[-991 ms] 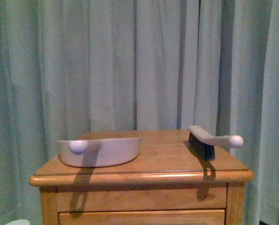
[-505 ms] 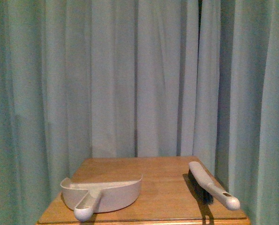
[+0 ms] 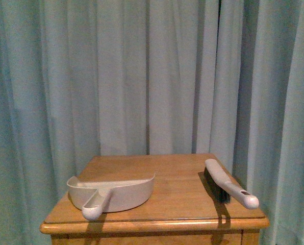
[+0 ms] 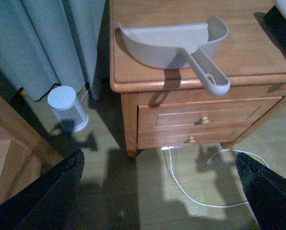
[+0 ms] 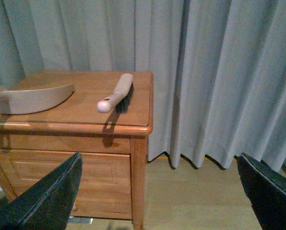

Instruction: Clean up trash

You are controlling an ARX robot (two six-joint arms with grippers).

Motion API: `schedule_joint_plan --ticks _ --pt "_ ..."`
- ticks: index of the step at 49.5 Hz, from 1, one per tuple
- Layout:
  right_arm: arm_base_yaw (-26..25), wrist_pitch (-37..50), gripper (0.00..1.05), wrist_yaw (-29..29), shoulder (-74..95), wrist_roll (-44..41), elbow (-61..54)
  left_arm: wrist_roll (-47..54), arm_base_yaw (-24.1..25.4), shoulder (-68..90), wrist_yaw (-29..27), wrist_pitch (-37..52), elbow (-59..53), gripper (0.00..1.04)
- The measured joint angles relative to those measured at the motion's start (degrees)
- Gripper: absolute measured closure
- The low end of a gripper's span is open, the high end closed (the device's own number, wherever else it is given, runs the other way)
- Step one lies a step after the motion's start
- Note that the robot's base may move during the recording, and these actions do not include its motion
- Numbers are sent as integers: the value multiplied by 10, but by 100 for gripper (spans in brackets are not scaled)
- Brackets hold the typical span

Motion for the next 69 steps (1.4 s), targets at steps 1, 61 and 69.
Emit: schedule_joint_plan --ticks 1,61,69 --pt "0 0 7 0 0 0 0 4 -10 26 -14 -7 30 8" --pt "0 0 7 0 0 0 0 -16 -144 557 -172 -96 468 8" --pt "0 0 7 0 0 0 0 -21 -140 568 -170 -85 455 8"
